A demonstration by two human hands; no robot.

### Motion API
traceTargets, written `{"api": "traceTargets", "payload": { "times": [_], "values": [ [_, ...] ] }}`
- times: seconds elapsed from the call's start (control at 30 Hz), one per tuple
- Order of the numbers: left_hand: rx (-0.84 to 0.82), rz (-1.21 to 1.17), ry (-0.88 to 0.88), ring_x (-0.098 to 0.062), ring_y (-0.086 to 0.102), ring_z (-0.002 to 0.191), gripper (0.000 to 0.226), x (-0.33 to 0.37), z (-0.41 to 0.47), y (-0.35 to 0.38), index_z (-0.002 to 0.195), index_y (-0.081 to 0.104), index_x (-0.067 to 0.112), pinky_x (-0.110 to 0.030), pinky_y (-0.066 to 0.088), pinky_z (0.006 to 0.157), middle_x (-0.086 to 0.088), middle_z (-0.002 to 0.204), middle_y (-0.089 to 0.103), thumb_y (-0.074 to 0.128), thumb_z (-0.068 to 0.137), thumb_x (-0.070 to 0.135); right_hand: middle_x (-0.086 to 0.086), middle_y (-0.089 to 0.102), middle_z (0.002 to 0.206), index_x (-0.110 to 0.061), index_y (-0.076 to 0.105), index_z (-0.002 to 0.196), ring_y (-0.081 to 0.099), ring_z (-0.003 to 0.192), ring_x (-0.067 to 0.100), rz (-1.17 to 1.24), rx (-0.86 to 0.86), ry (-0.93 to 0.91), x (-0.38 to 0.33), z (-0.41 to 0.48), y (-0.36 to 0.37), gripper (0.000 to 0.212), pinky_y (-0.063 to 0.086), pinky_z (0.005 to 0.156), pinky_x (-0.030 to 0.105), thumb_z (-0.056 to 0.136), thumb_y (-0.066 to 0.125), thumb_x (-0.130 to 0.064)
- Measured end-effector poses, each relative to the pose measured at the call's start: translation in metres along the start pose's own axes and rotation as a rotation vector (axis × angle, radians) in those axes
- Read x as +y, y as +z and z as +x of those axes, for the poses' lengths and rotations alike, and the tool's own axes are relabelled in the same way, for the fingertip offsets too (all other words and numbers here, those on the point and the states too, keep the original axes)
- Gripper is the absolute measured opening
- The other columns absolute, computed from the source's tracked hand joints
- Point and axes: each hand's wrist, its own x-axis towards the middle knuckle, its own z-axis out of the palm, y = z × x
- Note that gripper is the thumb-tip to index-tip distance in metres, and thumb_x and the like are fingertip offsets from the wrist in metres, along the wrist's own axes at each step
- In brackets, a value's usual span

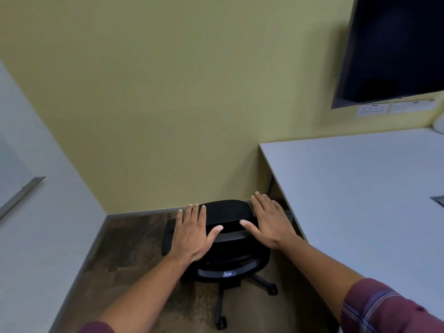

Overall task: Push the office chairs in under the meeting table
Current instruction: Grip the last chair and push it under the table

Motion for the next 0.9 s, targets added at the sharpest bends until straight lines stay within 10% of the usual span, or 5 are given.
{"api": "traceTargets", "payload": {
  "times": [0.17, 0.37, 0.9],
  "values": [
    [-0.133, -0.071, -0.056, -0.03, 0.008, 0.167, 0.121, -0.005, 0.001, 0.011, 0.171, 0.021, 0.012, -0.052, 0.006, 0.135, -0.015, 0.178, 0.02, -0.015, 0.086, 0.091, 0.009, 0.007, 0.18, -0.014, 0.011, 0.171, 0.002, 0.165, 0.026, -0.006, -0.144, -0.003, 0.006, 0.015, 0.009, 0.103, 0.004, 0.133, 0.047, 0.098, 0.007, -0.087],
    [-0.149, -0.078, -0.04, -0.027, 0.055, 0.141, 0.093, -0.001, 0.002, 0.012, 0.159, 0.049, 0.019, -0.051, 0.034, 0.123, -0.007, 0.151, 0.063, 0.01, 0.102, 0.082, 0.009, 0.065, 0.139, -0.018, 0.057, 0.144, 0.057, 0.131, 0.028, -0.093, -0.212, -0.025, 0.022, 0.012, 0.015, 0.125, 0.038, 0.114, 0.047, 0.079, -0.018, -0.094],
    [-0.008, -0.039, 0.08, -0.02, 0.072, 0.105, 0.099, 0.01, -0.005, 0.025, 0.127, 0.071, 0.021, -0.043, 0.052, 0.099, 0.003, 0.111, 0.077, -0.001, 0.1, 0.083, 0.001, 0.068, 0.126, -0.023, 0.063, 0.133, 0.06, 0.119, 0.021, -0.056, -0.075, 0.01, 0.032, -0.023, 0.022, 0.102, 0.04, 0.111, 0.042, 0.094, -0.007, -0.085]
  ]
}}
